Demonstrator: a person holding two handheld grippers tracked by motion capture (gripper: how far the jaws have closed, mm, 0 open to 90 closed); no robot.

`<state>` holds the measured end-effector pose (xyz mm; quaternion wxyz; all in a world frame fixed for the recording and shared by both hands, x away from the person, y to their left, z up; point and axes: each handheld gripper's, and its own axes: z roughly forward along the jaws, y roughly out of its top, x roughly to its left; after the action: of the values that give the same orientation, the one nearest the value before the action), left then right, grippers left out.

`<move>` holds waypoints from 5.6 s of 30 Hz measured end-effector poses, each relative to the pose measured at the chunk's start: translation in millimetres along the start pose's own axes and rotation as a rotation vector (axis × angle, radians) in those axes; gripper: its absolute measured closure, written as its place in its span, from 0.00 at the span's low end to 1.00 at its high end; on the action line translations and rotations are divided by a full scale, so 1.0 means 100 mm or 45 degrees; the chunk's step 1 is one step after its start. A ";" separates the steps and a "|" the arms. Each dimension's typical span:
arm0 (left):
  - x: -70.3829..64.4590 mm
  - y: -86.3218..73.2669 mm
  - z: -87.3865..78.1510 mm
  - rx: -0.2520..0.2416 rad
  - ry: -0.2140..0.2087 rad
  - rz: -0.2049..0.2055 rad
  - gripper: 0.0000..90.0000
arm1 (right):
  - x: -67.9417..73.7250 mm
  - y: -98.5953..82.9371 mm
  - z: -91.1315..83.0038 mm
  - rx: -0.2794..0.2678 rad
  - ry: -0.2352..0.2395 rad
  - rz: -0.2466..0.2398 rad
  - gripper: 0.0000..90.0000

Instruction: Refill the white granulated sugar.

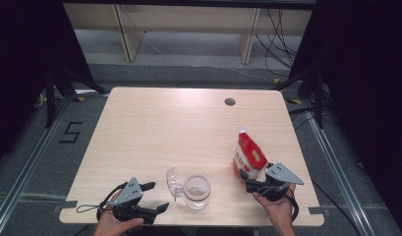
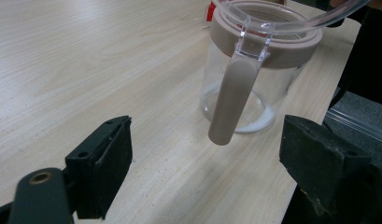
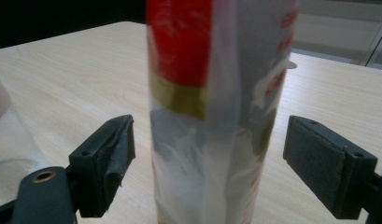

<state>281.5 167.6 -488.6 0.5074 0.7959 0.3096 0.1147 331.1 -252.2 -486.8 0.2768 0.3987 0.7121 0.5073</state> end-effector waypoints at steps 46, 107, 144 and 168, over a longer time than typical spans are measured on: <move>0.02 0.00 0.00 0.019 0.003 0.039 0.19 | 0.00 -0.16 0.18 -0.034 -0.022 -0.038 0.28; 0.01 0.00 0.02 0.020 -0.012 0.037 0.19 | -0.04 -0.18 0.26 -0.114 -0.002 -0.031 0.47; 0.02 0.00 0.01 0.025 -0.005 0.011 0.20 | 0.21 0.04 0.05 -0.008 0.001 -0.371 0.51; 0.03 0.00 0.00 0.013 -0.007 -0.017 0.20 | 0.56 0.26 -0.32 0.042 -0.064 -0.905 0.52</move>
<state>284.3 169.5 -489.6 0.5048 0.7968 0.3143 0.1076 283.5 -216.7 -451.0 0.4470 0.1429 0.8073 0.3578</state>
